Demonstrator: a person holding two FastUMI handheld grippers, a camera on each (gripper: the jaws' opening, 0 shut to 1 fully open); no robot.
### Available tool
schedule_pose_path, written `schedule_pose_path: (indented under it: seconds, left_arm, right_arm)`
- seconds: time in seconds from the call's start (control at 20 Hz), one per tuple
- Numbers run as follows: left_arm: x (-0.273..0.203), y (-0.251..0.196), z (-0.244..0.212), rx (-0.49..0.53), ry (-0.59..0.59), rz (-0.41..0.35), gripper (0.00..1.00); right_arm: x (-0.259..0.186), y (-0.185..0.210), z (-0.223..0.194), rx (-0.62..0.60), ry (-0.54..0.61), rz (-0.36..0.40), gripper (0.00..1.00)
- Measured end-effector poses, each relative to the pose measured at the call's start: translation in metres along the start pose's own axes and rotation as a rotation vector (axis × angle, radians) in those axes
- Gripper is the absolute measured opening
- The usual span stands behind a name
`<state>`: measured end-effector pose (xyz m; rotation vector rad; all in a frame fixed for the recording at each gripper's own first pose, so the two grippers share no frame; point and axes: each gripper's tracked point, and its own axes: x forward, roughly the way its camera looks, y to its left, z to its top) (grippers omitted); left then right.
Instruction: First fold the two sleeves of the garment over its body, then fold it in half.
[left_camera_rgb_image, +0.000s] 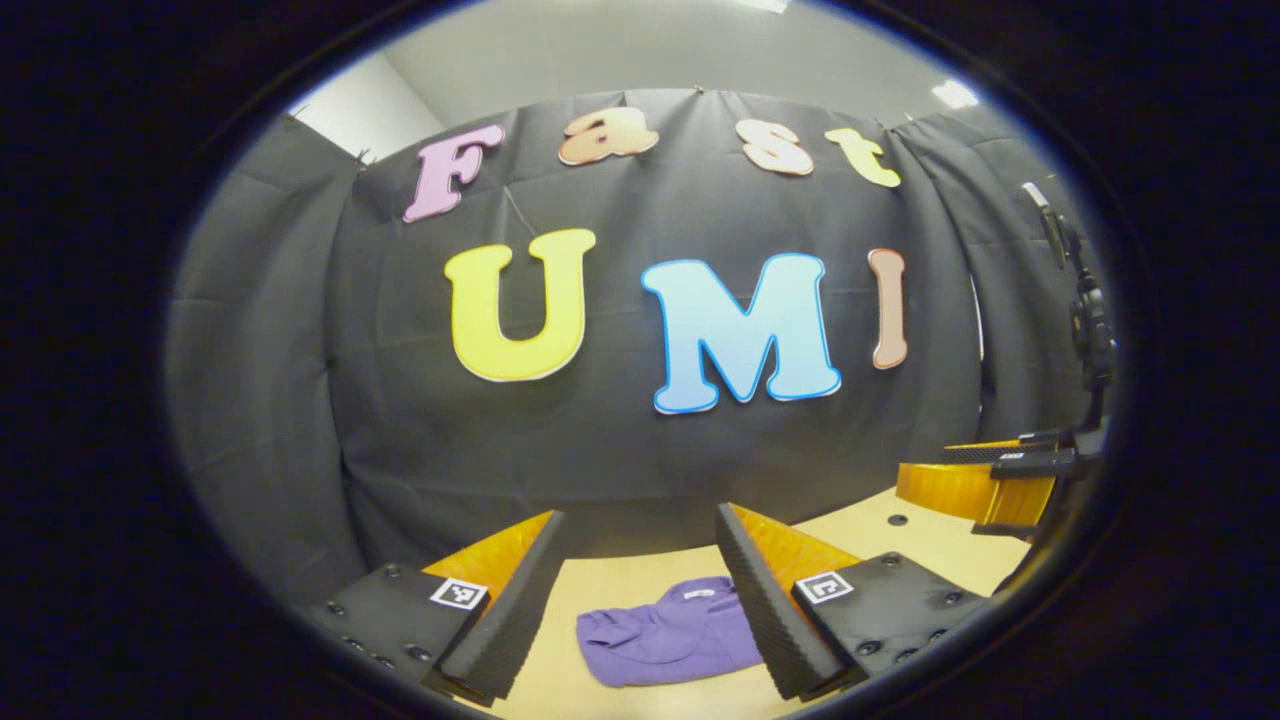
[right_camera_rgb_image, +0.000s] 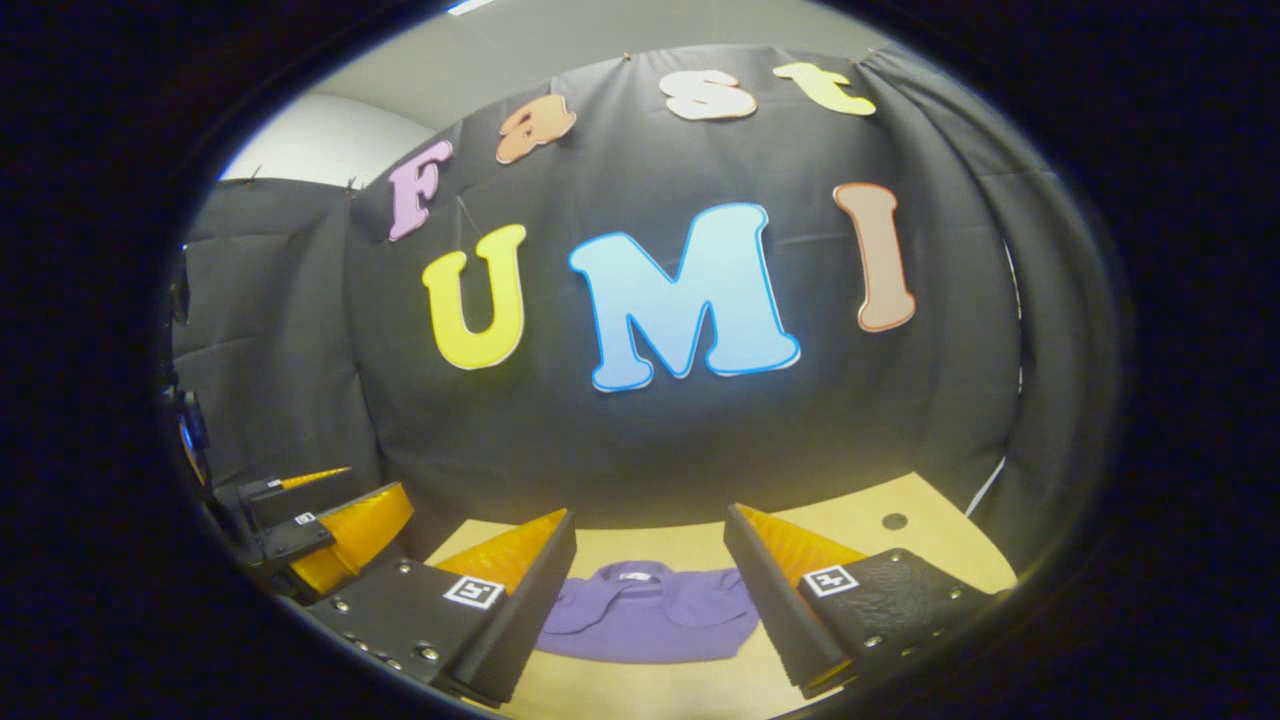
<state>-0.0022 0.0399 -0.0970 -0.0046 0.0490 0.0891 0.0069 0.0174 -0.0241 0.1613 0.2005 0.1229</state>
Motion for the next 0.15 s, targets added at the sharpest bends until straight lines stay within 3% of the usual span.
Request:
schedule_pose_path:
  seconds: [0.15]
  left_arm:
    - [-0.015, -0.002, 0.013, -0.024, -0.027, 0.003, 0.97]
  right_arm:
    - [-0.021, 0.006, 0.010, -0.033, -0.041, 0.000, 0.93]
